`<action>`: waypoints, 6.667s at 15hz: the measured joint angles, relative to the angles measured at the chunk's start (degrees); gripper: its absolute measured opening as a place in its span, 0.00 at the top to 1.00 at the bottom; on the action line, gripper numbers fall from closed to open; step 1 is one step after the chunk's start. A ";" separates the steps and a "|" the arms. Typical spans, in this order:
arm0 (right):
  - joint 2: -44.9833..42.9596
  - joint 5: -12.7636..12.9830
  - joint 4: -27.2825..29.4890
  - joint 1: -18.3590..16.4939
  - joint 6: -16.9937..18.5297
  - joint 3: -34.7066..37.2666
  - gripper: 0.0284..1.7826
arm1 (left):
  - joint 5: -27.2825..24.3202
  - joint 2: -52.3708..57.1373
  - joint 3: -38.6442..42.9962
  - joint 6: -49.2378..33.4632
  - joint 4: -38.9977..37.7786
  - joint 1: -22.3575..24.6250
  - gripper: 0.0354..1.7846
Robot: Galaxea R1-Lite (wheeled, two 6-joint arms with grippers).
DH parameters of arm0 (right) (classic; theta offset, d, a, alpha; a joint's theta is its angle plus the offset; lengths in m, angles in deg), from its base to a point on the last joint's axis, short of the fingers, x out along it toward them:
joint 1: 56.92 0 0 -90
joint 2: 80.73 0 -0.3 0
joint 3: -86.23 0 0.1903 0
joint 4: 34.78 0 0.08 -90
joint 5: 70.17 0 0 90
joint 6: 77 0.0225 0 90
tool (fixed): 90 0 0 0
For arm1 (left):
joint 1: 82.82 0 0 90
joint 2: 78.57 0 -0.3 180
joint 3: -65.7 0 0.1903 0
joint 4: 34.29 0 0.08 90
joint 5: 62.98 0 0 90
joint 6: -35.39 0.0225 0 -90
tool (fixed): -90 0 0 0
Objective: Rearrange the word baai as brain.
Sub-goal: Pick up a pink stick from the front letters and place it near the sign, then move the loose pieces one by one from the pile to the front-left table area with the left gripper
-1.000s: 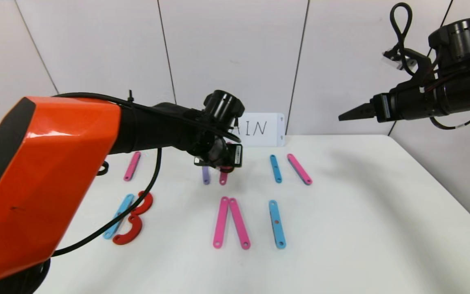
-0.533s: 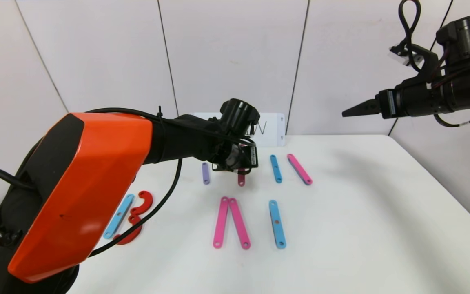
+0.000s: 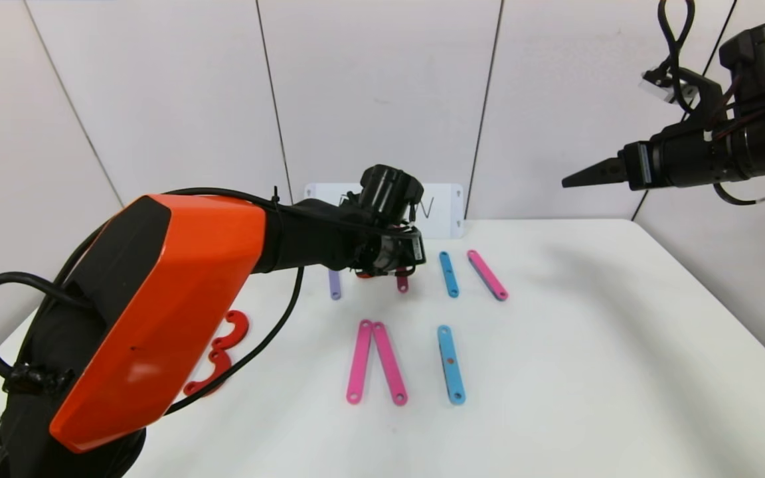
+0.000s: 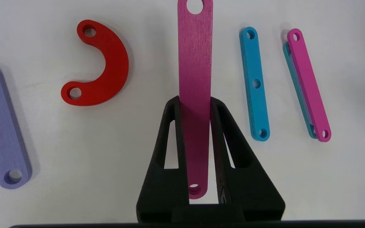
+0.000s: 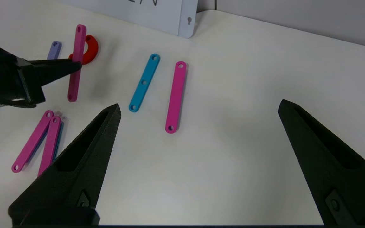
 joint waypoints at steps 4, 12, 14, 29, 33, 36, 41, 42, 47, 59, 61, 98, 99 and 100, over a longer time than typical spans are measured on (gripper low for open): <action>-0.49 -0.20 0.57 -0.06 -0.01 -0.20 0.03 | 0.00 -1.51 -0.09 2.56 -1.18 -0.72 0.86; -1.16 -0.20 0.83 -0.33 -0.04 -0.33 0.03 | -8.68 -2.34 1.27 16.88 -0.69 -0.41 0.86; -1.27 -0.20 0.85 -0.33 -0.04 -0.33 0.03 | -11.02 -2.28 1.90 22.52 -0.61 -0.11 0.86; -1.29 -0.22 0.83 -0.33 -0.04 -0.24 0.03 | -14.87 -3.13 0.96 32.40 -0.41 0.16 0.72; -1.29 -0.22 0.83 -0.35 -0.04 -0.30 0.03 | -14.81 -3.55 0.55 32.07 -0.41 0.18 0.34; -1.29 -0.22 0.82 -0.35 -0.04 -0.33 0.03 | -14.81 -3.35 0.55 31.96 -0.20 0.27 0.12; -1.32 -0.20 0.77 -0.35 0.00 -0.33 0.03 | -15.24 -0.41 2.32 32.13 0.22 3.63 0.02; -1.29 -0.20 0.68 -0.37 0.00 -0.33 0.03 | -15.70 0.72 2.71 32.16 0.22 4.51 0.02; -1.21 -0.20 0.60 -0.30 -0.06 -0.24 0.03 | -17.24 10.40 5.90 32.49 5.92 9.90 0.02; -1.01 -0.13 0.73 1.05 0.05 -0.09 0.03 | -12.53 27.76 14.82 32.24 23.30 25.88 0.02; -0.83 -0.11 0.66 1.07 0.05 -0.13 0.03 | -10.85 26.64 14.91 31.83 22.58 28.47 0.02; -0.05 0.26 0.73 2.40 -0.32 0.90 0.03 | -10.76 2.10 3.80 29.18 19.27 38.27 0.85; -0.07 0.24 0.73 2.40 -0.32 0.90 0.03 | -10.76 2.57 3.97 29.03 19.41 38.08 0.85; -0.09 0.24 0.68 2.40 -0.32 0.90 0.03 | -10.76 3.39 4.19 28.44 19.52 37.86 0.85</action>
